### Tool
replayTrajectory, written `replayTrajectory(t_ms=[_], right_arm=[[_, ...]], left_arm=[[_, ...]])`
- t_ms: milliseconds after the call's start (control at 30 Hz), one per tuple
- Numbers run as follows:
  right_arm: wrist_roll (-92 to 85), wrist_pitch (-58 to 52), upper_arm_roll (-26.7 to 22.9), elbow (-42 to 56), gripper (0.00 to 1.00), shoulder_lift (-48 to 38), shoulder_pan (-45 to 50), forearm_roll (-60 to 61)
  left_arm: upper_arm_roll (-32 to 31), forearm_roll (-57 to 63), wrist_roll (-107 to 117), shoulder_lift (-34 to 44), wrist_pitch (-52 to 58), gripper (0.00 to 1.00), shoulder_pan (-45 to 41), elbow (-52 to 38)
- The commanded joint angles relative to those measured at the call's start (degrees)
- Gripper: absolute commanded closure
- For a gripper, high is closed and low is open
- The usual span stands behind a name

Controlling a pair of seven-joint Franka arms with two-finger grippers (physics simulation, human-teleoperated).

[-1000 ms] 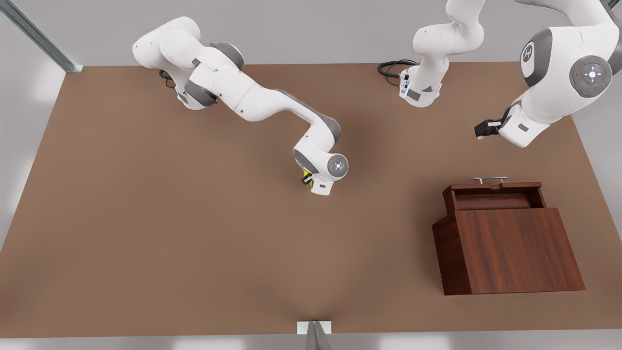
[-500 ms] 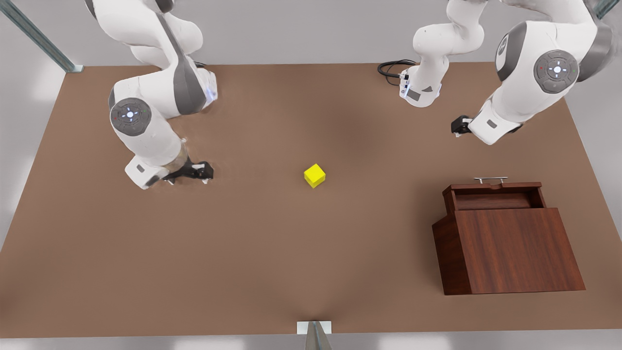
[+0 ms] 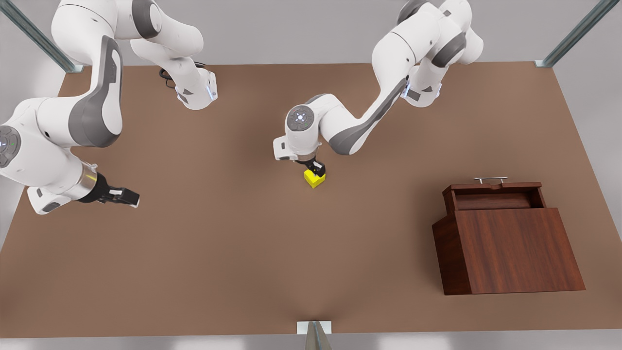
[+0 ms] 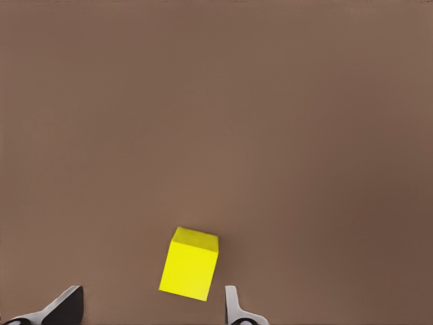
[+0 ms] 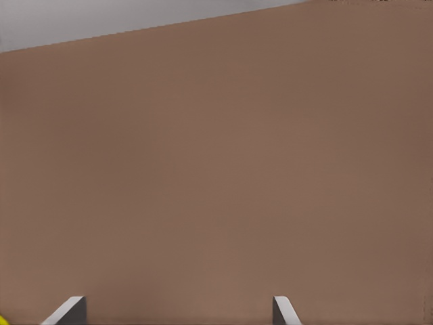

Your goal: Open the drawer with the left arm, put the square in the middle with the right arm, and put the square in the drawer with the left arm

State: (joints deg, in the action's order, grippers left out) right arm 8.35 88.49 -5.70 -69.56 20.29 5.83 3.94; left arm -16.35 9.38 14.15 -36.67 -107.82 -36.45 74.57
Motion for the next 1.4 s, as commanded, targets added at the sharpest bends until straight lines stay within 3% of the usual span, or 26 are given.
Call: replayTrajectory(t_ms=[0,167,367,1367], right_arm=[[-6.9,-0.4,0.0,0.0,0.00,-0.1,0.1,-0.2],[-6.9,-2.1,0.0,0.2,0.00,-0.2,0.0,-0.1],[-7.0,-1.9,0.0,0.2,0.00,0.0,-0.1,-0.1],[-6.5,-1.8,0.0,0.3,0.00,0.3,-0.3,0.2]], left_arm=[[0.1,0.3,-9.7,0.0,-7.2,0.00,0.4,2.0],[0.7,0.2,-11.2,-1.0,-6.9,0.00,1.6,3.6],[1.2,-1.6,-15.9,2.7,-15.1,0.00,1.5,14.7],[2.9,-2.5,-16.0,-2.5,-21.5,0.00,-1.0,20.9]])
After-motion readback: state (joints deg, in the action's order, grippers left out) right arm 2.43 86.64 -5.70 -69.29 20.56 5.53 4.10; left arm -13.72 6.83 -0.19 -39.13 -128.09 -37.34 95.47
